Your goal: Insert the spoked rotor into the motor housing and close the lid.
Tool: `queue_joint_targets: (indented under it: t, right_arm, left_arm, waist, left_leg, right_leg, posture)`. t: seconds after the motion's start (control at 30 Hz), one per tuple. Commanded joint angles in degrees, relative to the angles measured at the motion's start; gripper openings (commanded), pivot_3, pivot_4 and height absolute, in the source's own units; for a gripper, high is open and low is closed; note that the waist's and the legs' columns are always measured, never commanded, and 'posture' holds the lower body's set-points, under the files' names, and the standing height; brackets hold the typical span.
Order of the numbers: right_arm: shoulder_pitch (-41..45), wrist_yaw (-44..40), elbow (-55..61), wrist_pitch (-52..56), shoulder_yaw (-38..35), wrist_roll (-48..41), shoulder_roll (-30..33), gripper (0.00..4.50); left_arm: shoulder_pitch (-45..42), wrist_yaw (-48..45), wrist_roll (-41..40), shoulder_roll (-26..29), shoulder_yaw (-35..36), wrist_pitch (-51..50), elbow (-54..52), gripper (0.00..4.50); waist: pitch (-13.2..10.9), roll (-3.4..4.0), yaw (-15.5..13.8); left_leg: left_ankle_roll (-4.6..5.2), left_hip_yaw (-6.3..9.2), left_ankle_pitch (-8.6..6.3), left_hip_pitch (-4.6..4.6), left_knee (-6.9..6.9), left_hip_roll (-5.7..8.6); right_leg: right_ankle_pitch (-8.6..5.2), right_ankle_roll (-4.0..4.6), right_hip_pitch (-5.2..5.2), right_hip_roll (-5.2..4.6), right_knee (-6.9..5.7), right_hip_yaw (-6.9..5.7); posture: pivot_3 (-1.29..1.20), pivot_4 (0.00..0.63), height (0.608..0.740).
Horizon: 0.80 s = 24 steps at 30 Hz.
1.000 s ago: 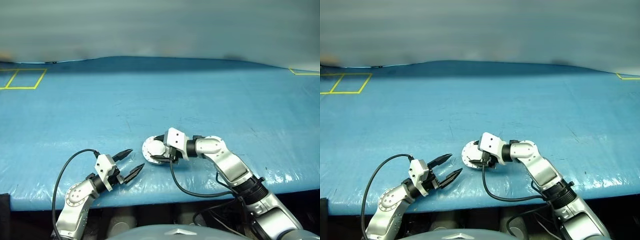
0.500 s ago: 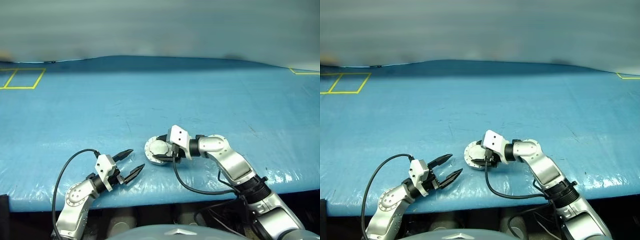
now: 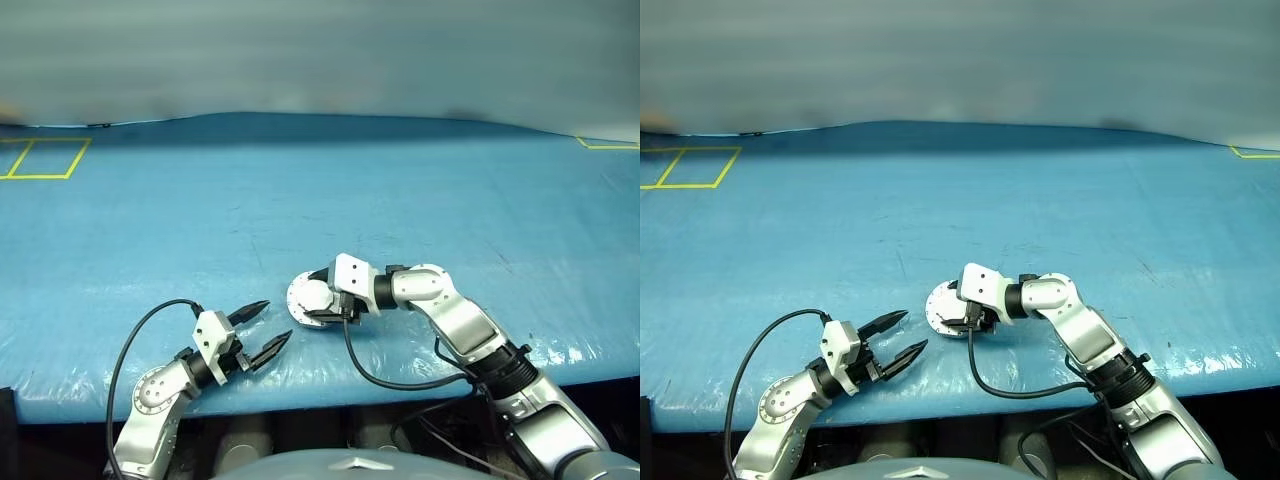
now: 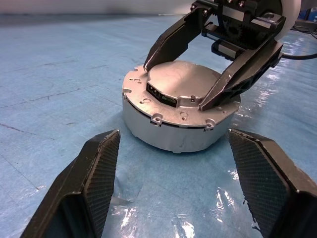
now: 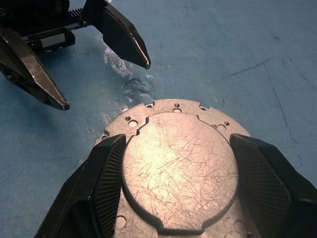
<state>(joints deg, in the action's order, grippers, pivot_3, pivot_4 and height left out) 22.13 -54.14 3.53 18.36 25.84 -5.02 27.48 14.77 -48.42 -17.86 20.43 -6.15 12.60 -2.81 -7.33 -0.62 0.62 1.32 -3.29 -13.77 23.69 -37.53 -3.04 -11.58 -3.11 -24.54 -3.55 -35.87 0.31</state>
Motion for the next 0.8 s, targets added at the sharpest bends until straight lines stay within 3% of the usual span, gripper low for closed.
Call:
queue_joint_targets:
  t: [0.03,0.8]
  right_arm:
    - [-0.82,-0.26,-4.18,5.94,-2.80,-2.51,-0.68,3.07]
    - [0.12,1.67,8.90,9.95,-5.74,-5.17,-0.04,3.07]
  left_arm:
    - [0.07,0.41,0.35,0.47,-0.40,-0.50,-3.11,3.69]
    - [1.36,3.46,1.12,1.18,-1.84,-7.40,-11.84,3.69]
  waist:
    - [-0.01,0.01,0.02]
    - [-0.79,-0.05,0.01]
  left_leg:
    - [0.00,0.00,0.00,0.00,-0.02,-0.02]
    - [0.00,0.02,0.00,0.53,-0.02,0.01]
  right_leg:
    - [0.00,0.00,0.00,0.00,-0.02,0.00]
    - [0.16,0.26,-0.19,0.08,-0.02,-0.01]
  posture:
    - [0.00,0.150,0.740]
    - [0.00,0.150,0.740]
